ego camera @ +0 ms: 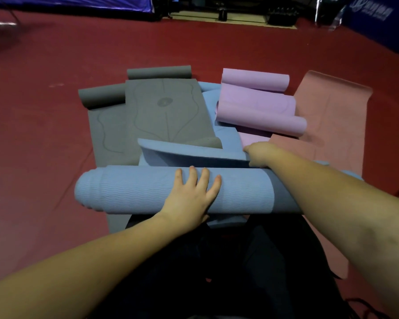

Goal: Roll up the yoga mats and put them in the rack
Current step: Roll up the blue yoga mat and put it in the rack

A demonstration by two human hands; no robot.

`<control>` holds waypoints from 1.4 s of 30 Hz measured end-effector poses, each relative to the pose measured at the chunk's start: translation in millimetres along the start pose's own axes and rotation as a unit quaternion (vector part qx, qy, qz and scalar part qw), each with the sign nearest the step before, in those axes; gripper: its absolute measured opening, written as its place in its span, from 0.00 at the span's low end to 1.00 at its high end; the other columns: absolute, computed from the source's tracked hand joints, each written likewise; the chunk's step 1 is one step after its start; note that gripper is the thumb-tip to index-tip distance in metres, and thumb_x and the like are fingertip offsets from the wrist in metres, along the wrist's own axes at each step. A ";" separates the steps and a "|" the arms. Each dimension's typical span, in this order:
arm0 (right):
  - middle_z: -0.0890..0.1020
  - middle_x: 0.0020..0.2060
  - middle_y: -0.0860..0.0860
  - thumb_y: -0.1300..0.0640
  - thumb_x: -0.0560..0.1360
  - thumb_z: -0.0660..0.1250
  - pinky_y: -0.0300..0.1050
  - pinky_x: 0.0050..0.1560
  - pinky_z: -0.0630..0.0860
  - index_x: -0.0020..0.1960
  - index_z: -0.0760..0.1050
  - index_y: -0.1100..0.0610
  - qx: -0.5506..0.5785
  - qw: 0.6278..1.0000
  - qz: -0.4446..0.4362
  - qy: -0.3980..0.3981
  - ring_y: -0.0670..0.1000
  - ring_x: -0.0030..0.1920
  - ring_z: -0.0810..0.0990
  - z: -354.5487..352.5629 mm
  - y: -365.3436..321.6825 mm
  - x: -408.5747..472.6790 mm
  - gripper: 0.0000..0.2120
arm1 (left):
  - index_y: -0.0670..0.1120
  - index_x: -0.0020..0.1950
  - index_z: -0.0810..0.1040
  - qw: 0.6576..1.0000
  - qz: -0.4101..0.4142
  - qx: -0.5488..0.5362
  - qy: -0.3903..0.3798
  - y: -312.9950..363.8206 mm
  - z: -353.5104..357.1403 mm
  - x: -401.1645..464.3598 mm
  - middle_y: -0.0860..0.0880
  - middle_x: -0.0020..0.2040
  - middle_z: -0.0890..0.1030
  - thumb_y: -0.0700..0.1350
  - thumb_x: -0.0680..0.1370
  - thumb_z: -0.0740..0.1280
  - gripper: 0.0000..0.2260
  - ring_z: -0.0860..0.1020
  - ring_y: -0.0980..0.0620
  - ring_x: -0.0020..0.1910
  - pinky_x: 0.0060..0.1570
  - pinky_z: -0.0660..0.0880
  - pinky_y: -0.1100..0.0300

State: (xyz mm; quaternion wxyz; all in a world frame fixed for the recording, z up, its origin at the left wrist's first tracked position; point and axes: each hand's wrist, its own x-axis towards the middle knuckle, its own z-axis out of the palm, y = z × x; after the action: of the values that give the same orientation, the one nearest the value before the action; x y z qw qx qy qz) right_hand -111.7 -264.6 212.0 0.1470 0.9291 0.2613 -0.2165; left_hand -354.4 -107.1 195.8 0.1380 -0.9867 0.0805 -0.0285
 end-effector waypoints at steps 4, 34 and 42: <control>0.78 0.63 0.54 0.59 0.77 0.58 0.52 0.57 0.75 0.66 0.74 0.48 0.051 0.992 -0.030 0.115 0.59 0.59 0.76 -30.3 6.0 -19.2 0.20 | 0.46 0.76 0.49 1.000 0.005 -0.013 -0.010 -9.7 -3.8 10.1 0.38 0.73 0.64 0.66 0.69 0.71 0.48 0.67 0.34 0.66 0.63 0.63 0.34; 0.81 0.58 0.54 0.56 0.78 0.57 0.50 0.54 0.75 0.59 0.79 0.52 0.094 0.988 -0.039 0.115 0.57 0.54 0.76 -27.9 4.8 -70.9 0.15 | 0.41 0.73 0.68 0.995 0.039 -0.042 0.078 -40.6 9.7 18.6 0.43 0.63 0.76 0.74 0.72 0.54 0.43 0.74 0.43 0.57 0.54 0.71 0.47; 0.81 0.59 0.50 0.55 0.77 0.57 0.49 0.53 0.75 0.62 0.78 0.44 0.113 0.978 -0.035 0.172 0.56 0.56 0.77 20.1 10.1 -69.8 0.17 | 0.41 0.64 0.73 0.981 0.060 -0.024 0.185 -44.0 18.4 29.8 0.39 0.73 0.66 0.76 0.60 0.68 0.46 0.67 0.36 0.68 0.66 0.63 0.35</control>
State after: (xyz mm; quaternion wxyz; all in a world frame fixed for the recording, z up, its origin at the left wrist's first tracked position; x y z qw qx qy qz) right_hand -166.4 -310.2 229.7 -0.0143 0.9533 0.2889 -0.0864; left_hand -316.9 -65.4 191.3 0.0982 -0.9609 0.1645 -0.1999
